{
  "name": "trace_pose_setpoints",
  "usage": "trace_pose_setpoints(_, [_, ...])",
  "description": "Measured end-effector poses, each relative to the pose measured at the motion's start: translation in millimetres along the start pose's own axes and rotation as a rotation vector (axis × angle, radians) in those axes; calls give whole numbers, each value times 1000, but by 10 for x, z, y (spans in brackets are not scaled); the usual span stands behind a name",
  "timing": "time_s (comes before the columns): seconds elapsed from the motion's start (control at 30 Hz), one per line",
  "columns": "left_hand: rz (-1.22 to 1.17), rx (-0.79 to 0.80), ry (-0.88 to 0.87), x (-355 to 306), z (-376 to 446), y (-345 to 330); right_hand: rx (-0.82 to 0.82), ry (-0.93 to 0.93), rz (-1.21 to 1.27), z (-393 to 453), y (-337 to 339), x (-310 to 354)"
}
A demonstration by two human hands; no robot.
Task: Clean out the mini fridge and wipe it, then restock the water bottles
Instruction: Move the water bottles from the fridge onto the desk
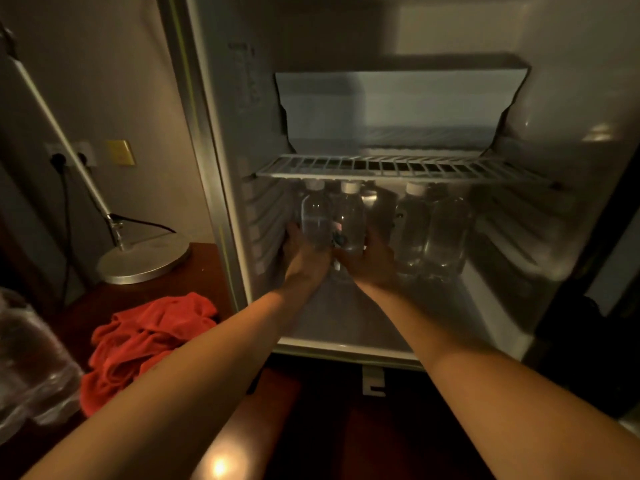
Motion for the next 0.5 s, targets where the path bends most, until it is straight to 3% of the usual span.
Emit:
trace_pose_setpoints(0.3, [101, 63, -151, -77, -203, 132, 7, -138, -109, -134, 55, -148])
trace_pose_setpoints(0.5, [229, 155, -142, -163, -641, 453, 78, -125, -57, -558, 300, -22])
Point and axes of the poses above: each hand's wrist, its own z-axis towards the middle knuckle, its own y-axis out of the back of the hand, x = y × z, the point moved 7 cm from there along z, towards the middle knuckle, and after that the axes turned 7 degrees about -z, right-handed, at the moved point
